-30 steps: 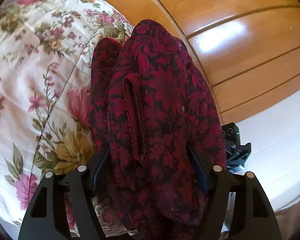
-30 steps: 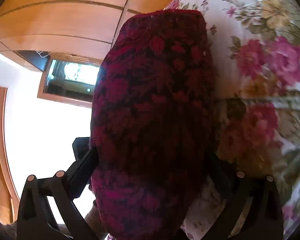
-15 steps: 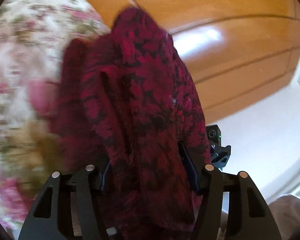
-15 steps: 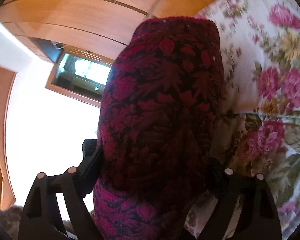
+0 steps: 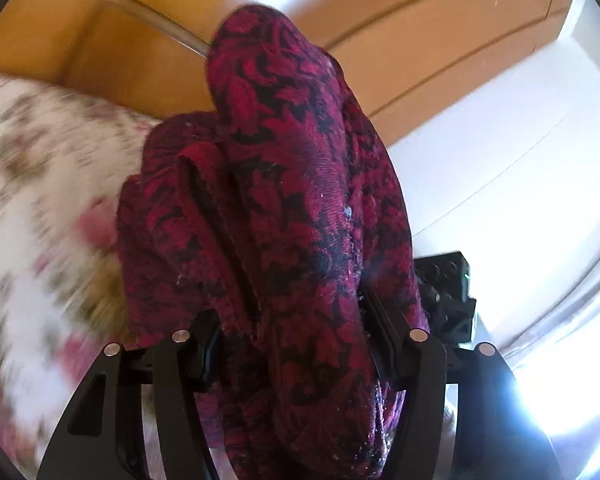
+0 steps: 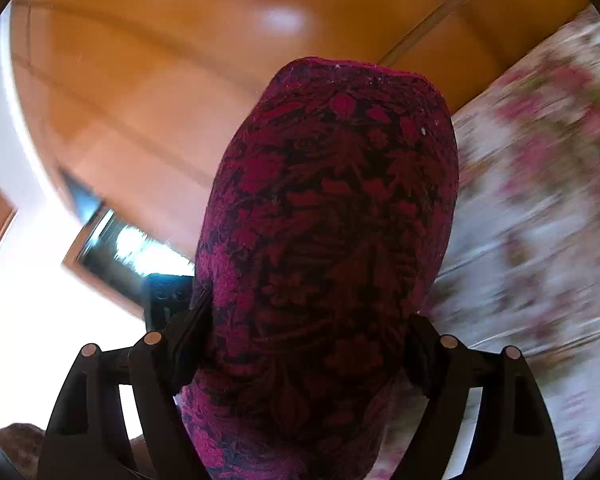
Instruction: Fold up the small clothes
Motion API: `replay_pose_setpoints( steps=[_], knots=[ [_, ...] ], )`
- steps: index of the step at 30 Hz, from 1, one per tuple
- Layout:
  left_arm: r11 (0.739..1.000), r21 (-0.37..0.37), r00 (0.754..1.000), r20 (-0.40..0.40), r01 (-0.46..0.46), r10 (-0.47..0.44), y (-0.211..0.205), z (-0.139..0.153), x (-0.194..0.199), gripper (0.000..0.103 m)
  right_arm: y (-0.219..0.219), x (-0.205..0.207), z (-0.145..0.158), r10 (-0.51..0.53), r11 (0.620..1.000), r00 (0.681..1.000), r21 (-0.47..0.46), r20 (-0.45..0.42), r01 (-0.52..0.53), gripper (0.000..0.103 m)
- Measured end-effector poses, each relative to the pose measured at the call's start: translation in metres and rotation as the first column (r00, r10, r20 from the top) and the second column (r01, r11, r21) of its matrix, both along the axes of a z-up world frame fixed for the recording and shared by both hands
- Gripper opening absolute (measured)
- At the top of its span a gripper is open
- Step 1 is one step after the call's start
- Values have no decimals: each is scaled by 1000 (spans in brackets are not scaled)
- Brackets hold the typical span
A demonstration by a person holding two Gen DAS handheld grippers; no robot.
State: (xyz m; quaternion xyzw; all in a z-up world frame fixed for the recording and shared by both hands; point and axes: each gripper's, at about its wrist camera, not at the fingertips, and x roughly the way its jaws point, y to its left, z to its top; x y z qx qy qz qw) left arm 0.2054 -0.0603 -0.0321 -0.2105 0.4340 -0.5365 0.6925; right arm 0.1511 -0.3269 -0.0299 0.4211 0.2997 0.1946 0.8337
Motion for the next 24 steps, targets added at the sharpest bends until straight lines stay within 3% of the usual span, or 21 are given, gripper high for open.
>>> replay_pose_setpoints(
  steps=[4,8,13,17,21,24],
  knots=[
    [989,129,998,-9,70,-69,-83,-7,19,55,-51,-13,-27,-136,991,988,-27,-78,135,79],
    [948,306,996,-24,92,-89,-136,-40,7,54,-71,-33,-64,-219,973,957,-114,-189,200,77],
    [963,270,999,-37,28,-19,-118,-56,-35,53,-71,-66,-70,-223,972,959,-120,-174,204,79],
    [969,242,996,-62,-45,62,-97,-66,-65,53,-88,-71,-60,-217,974,954,-113,-209,196,92],
    [966,244,989,-90,-88,113,-85,-71,-67,53,-106,-49,-44,-226,974,954,-74,-197,215,101],
    [955,270,987,-64,-124,146,-76,-67,-62,54,-113,-21,-49,-152,988,960,-38,-233,147,101]
  ],
)
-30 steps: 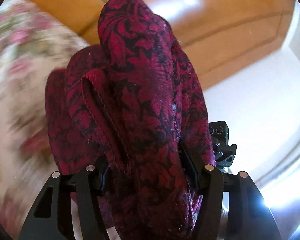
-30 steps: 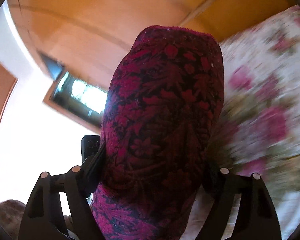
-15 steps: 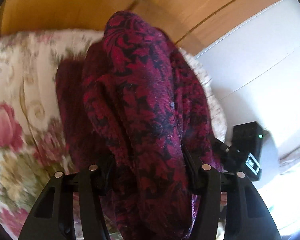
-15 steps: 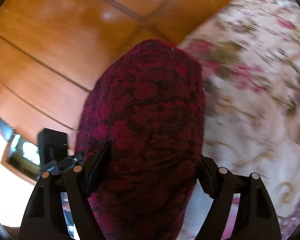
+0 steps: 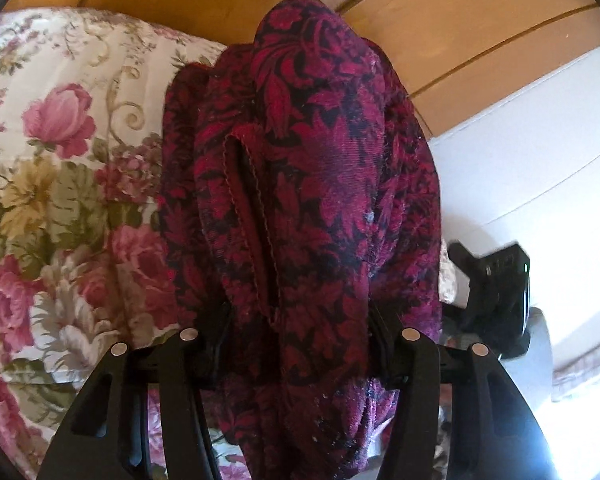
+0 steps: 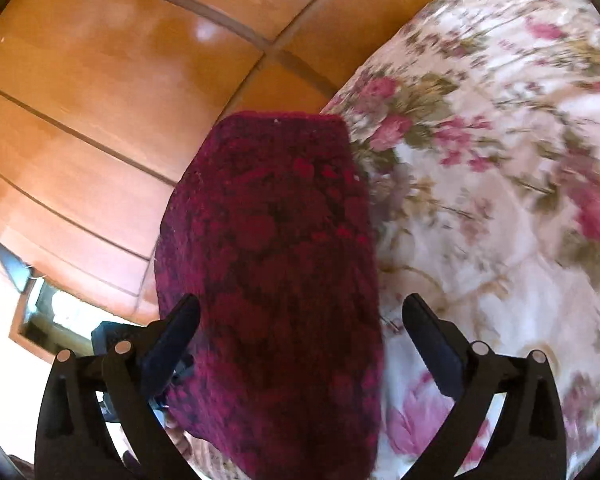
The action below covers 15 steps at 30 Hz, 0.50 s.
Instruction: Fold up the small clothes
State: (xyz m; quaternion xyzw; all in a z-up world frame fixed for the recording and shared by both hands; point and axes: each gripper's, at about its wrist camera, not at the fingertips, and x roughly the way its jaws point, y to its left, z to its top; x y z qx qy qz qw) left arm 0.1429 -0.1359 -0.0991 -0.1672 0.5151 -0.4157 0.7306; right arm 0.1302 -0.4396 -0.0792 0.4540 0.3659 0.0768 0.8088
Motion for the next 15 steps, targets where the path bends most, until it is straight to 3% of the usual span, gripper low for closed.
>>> replay_pose_setpoints(
  steps=[1,5,9,10,13,15],
  knots=[
    [1000,9,1000,2,-23,23,3,0,14,54,-4,15,-5,25,1000,1000,12,-12,-25,101],
    [994,18,994,-4,-107,107,28,4,-4,59,-8,47,-14,149,985,989,83,1,-149,101],
    [993,40,993,-24,-112,113,41,0,-12,76,0,65,-14,219,973,976,72,3,-219,101],
    [993,41,993,-45,-109,111,39,-12,-9,82,2,67,-14,225,971,974,77,0,-225,101],
    [995,-74,967,-251,-62,42,33,-44,23,82,8,68,-13,232,972,973,39,2,-232,101],
    [991,-126,965,-264,-34,-1,36,-51,28,80,12,65,-8,215,977,976,-16,21,-215,91]
  ],
)
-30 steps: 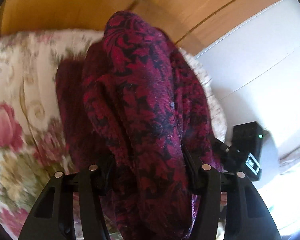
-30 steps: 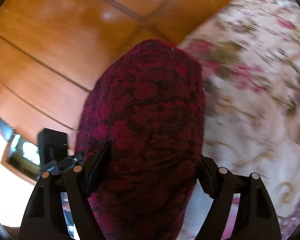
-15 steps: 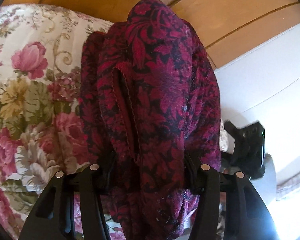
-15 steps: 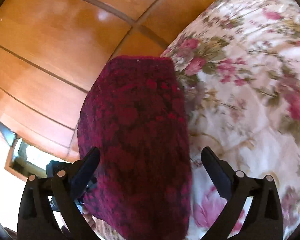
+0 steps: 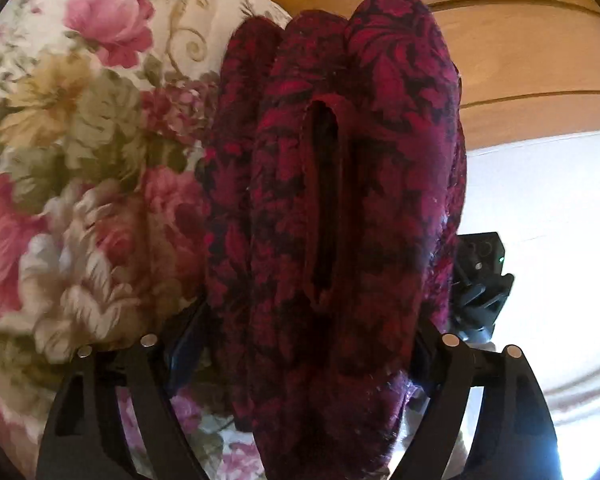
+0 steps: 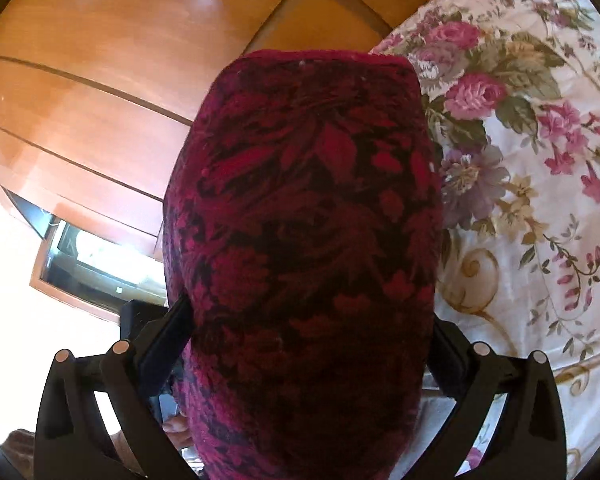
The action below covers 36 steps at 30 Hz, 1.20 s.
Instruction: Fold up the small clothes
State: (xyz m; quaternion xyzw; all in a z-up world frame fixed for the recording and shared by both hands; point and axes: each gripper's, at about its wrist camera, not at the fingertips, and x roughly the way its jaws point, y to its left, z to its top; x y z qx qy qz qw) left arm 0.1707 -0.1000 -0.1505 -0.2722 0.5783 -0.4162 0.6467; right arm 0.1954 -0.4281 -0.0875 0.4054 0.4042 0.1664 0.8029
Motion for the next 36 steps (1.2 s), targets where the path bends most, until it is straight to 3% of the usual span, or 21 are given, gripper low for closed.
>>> replay_pose_setpoints(
  steps=[3,8,10,12,14,19,22,25,29,32,36],
  knots=[
    [997,-17,997,33,76,-76,-9,1,8,74,10,-20,21,-29,996,998,-87,49,33,75],
    [979,-6,971,130,205,-202,-47,29,32,68,-3,-61,48,-165,977,974,-113,154,183,69],
    [960,73,944,178,270,-279,-70,46,35,66,-20,-77,34,-256,964,961,-46,106,262,69],
    [924,189,910,194,332,-367,-90,51,33,66,-33,-89,6,-311,950,950,22,28,310,69],
    [900,248,895,185,358,-407,-99,48,34,66,-37,-96,-12,-331,943,944,44,-3,331,70],
    [930,219,933,147,294,-329,-81,43,37,71,-36,-105,-5,-375,927,927,24,-3,375,91],
    [937,237,927,214,256,-307,-58,62,10,72,-31,-108,25,-410,906,912,-105,24,410,91],
    [938,276,911,292,209,-290,-44,77,-6,72,-19,-117,63,-445,843,887,-278,119,460,91],
    [943,306,880,402,129,-251,-37,103,-17,72,15,-101,97,-383,766,906,-485,182,421,88],
    [910,405,853,442,86,-277,-59,101,-16,74,40,-69,96,-317,748,941,-578,119,325,75],
    [895,445,856,459,12,-239,-57,101,-12,74,57,-25,83,-292,713,955,-653,55,256,80]
  ],
)
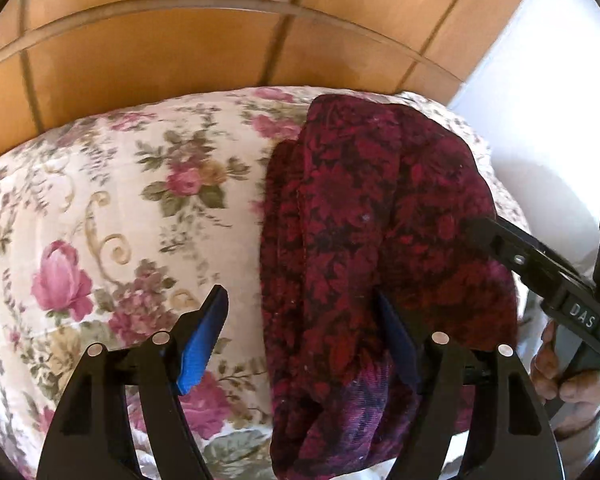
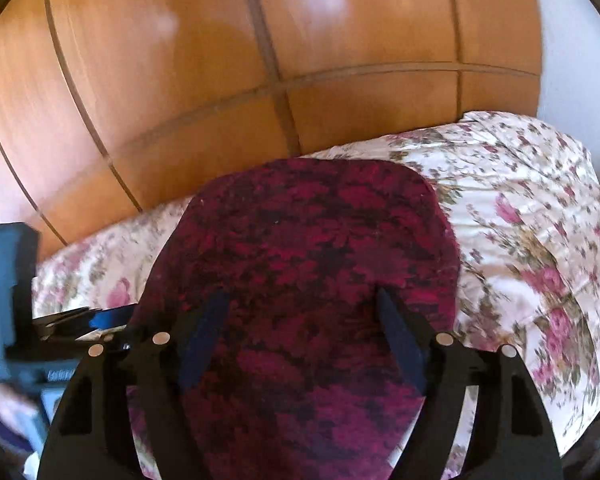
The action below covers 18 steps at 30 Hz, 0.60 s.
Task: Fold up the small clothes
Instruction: 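Lower the bundle onto the bedspread and open both grippers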
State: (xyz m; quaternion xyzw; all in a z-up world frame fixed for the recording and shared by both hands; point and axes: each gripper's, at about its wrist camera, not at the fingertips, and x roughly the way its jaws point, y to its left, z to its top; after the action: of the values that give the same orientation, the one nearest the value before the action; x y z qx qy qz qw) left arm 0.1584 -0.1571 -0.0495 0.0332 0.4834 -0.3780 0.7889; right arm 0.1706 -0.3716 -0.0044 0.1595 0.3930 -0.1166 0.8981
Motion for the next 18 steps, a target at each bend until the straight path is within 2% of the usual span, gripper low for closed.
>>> replay_pose_setpoints(
  steps=[3,6,9,13,18],
  knots=[
    [999,-10,999,-16,-48,48,12,5,2,74,18,25,-17,38,994,996,-101,-77,-46,90],
    [995,-15,995,-13,-99,99,14,1,4,77,26,33,-24,40,983,994,-172,-106,-58,91],
    [992,-20,992,34,-124,124,16,8,-2,81,20,20,-26,20,986,997,-163,-80,-33,93],
    [993,-15,984,133,-115,116,13,20,-18,81,19,3,-21,-13,989,999,-148,-42,7,96],
    [990,-18,972,185,-143,144,20,29,-30,81,23,-6,-10,-68,990,998,-121,-7,67,98]
  ],
)
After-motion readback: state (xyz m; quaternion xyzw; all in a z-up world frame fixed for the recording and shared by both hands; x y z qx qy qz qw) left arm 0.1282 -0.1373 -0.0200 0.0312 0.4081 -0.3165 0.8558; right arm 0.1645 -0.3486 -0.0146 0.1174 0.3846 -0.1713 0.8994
